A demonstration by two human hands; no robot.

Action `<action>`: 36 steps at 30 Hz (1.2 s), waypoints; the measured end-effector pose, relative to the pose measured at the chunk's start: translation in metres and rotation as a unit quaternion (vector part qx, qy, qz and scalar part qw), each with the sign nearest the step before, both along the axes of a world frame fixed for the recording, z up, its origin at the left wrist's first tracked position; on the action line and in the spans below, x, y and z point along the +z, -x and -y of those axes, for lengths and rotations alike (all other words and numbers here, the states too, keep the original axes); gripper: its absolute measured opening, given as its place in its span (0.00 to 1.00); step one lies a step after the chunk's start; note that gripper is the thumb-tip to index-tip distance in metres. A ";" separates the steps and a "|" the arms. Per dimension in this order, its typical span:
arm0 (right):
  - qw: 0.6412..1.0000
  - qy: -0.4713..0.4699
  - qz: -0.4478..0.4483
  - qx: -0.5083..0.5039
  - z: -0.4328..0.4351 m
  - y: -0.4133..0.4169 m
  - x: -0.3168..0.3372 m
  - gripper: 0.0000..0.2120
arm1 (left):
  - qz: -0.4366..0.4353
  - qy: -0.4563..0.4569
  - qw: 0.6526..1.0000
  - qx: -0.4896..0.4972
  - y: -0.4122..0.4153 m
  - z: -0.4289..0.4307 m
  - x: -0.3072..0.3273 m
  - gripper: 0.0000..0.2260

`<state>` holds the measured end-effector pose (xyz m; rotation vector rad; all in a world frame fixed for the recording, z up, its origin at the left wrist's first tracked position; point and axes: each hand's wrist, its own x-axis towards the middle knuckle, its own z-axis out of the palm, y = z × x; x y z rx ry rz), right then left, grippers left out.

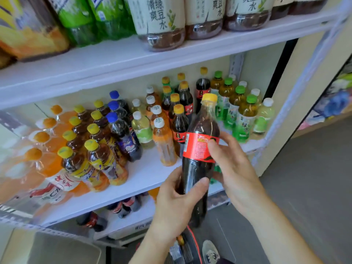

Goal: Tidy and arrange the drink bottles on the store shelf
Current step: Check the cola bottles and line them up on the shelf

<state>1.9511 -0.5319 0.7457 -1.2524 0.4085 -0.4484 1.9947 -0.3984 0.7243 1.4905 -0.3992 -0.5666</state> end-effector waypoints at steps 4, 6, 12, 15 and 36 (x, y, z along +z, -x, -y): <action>0.999 0.020 -0.017 -0.033 -0.053 0.013 -0.024 0.21 | 0.141 -0.078 0.985 0.062 0.005 -0.017 -0.004 0.17; 0.999 -0.003 -0.012 -0.039 -0.063 0.016 -0.028 0.21 | 0.169 -0.082 0.982 0.036 0.009 -0.027 -0.006 0.18; 0.982 -0.187 0.000 0.037 -0.064 0.029 -0.029 0.23 | 0.167 -0.045 0.984 0.035 0.014 -0.051 -0.009 0.17; 0.978 -0.206 -0.024 0.036 -0.061 0.030 -0.031 0.35 | 0.168 -0.015 0.986 0.013 0.018 -0.052 -0.005 0.16; 0.961 0.164 -0.091 0.202 0.072 0.025 -0.035 0.25 | 0.007 0.093 0.989 0.114 -0.047 0.098 0.027 0.20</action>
